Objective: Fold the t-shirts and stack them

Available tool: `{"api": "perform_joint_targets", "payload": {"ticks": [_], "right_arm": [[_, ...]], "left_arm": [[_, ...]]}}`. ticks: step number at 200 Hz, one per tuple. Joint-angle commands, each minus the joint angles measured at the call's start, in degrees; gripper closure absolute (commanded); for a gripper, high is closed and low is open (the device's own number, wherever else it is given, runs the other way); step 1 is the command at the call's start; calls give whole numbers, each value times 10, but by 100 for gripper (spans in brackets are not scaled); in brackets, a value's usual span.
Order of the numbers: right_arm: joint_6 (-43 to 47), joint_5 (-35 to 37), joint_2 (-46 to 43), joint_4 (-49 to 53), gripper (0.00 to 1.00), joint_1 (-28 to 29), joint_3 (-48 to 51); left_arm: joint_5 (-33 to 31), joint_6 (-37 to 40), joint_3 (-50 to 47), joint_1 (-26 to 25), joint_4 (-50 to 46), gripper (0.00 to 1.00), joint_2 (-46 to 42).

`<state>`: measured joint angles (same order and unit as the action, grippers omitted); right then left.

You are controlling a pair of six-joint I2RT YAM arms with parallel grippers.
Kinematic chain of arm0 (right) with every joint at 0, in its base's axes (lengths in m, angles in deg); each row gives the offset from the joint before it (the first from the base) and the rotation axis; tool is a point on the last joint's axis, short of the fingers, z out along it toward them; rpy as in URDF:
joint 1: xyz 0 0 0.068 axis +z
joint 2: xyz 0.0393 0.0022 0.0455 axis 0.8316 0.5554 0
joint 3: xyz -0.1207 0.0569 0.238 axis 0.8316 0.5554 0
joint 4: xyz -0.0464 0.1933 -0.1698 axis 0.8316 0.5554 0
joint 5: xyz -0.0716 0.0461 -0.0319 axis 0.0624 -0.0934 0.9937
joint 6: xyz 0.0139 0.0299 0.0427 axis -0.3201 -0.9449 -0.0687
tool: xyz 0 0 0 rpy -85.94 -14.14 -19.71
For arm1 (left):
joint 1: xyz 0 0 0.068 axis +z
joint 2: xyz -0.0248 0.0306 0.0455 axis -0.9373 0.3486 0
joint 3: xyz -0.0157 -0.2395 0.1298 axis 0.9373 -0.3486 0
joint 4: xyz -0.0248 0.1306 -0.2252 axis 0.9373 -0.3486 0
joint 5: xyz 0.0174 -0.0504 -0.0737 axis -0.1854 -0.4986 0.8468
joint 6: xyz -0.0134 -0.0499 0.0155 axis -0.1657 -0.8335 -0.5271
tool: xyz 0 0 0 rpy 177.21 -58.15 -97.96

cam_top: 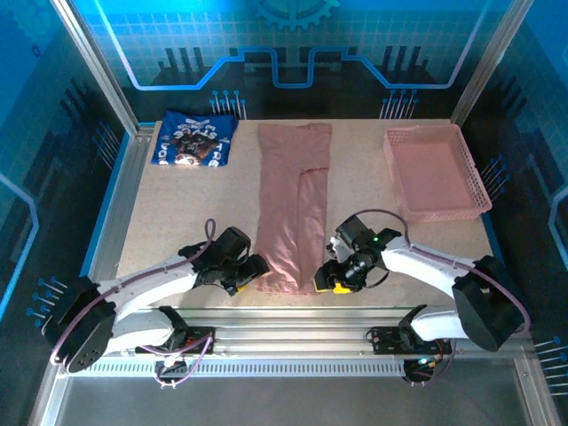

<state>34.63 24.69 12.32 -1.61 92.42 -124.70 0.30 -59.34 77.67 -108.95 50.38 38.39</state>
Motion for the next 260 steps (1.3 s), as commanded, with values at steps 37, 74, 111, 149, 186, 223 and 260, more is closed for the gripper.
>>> {"api": "perform_joint_targets", "payload": {"ticks": [37,74,111,149,186,223,260], "right_arm": [[-19,-7,78,-57,36,40,-19],[-30,8,128,-67,40,66,-47],[-47,31,150,-69,48,67,-65],[-47,28,176,-58,51,67,-99],[-45,27,203,-29,62,69,-129],[-41,38,201,3,91,67,-156],[-23,34,176,67,100,72,-161]], "left_arm": [[48,33,-15,5,112,42,74],[60,33,-13,3,124,56,88],[57,35,-24,2,93,69,56],[51,30,-39,2,75,76,32],[58,36,-33,2,78,88,46],[62,39,-33,3,75,99,40],[59,64,-13,2,25,100,23]]}}
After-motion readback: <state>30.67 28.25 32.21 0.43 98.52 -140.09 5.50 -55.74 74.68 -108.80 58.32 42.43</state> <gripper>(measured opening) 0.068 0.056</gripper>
